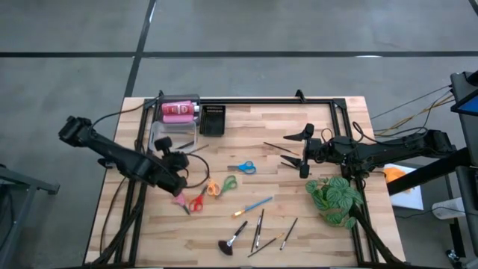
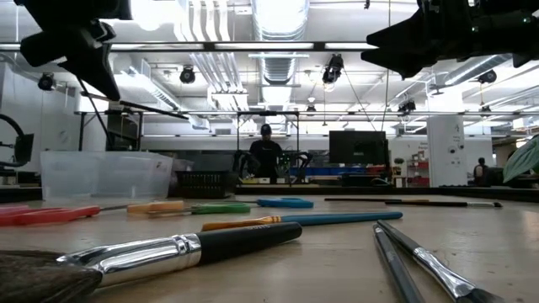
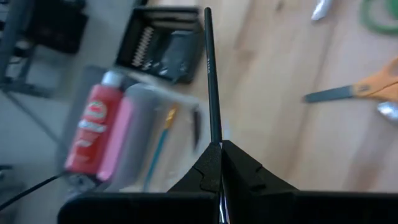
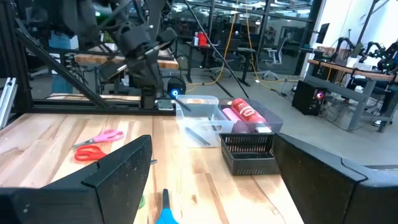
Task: Pick & Place Paint Supplies
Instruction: Put the black paint brush into the transparent bin, then put the blue paint brush into the transparent bin
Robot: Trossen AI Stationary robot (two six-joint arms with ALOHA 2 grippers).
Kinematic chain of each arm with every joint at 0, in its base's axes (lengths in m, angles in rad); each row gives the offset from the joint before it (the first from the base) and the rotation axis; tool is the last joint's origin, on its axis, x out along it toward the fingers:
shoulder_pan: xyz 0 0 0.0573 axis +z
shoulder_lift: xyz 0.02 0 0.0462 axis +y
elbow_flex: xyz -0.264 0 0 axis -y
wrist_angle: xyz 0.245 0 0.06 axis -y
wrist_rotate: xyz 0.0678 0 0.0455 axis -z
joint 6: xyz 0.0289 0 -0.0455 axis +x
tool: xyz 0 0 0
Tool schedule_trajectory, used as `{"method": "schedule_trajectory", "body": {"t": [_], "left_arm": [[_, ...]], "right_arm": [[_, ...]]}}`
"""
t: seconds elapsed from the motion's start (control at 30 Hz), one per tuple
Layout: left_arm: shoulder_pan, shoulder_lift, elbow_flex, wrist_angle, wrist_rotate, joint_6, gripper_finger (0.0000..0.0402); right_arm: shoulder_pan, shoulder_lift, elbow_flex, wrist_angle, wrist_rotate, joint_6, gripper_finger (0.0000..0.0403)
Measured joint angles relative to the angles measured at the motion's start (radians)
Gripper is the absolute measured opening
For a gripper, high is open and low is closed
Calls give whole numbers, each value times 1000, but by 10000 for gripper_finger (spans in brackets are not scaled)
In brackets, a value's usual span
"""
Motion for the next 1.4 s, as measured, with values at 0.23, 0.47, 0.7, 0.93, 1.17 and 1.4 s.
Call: {"method": "schedule_trajectory", "body": {"t": [0.23, 0.47, 0.7, 0.93, 1.17, 1.4], "left_arm": [[67, -30, -1, -134, -37, 5, 6], [137, -38, -15, -221, -53, 58, 6], [216, -41, -47, -184, -63, 130, 6], [280, -41, -51, -166, -59, 150, 6], [333, -41, -51, -160, -52, 162, 6], [342, -41, -50, -156, -52, 166, 6]], "right_arm": [[0, 0, 0, 0, 0, 0, 331], [0, 0, 0, 0, 0, 0, 331], [0, 0, 0, 0, 0, 0, 331], [0, 1, 0, 0, 0, 0, 331], [0, 1, 0, 0, 0, 0, 331], [0, 1, 0, 0, 0, 0, 331]]}}
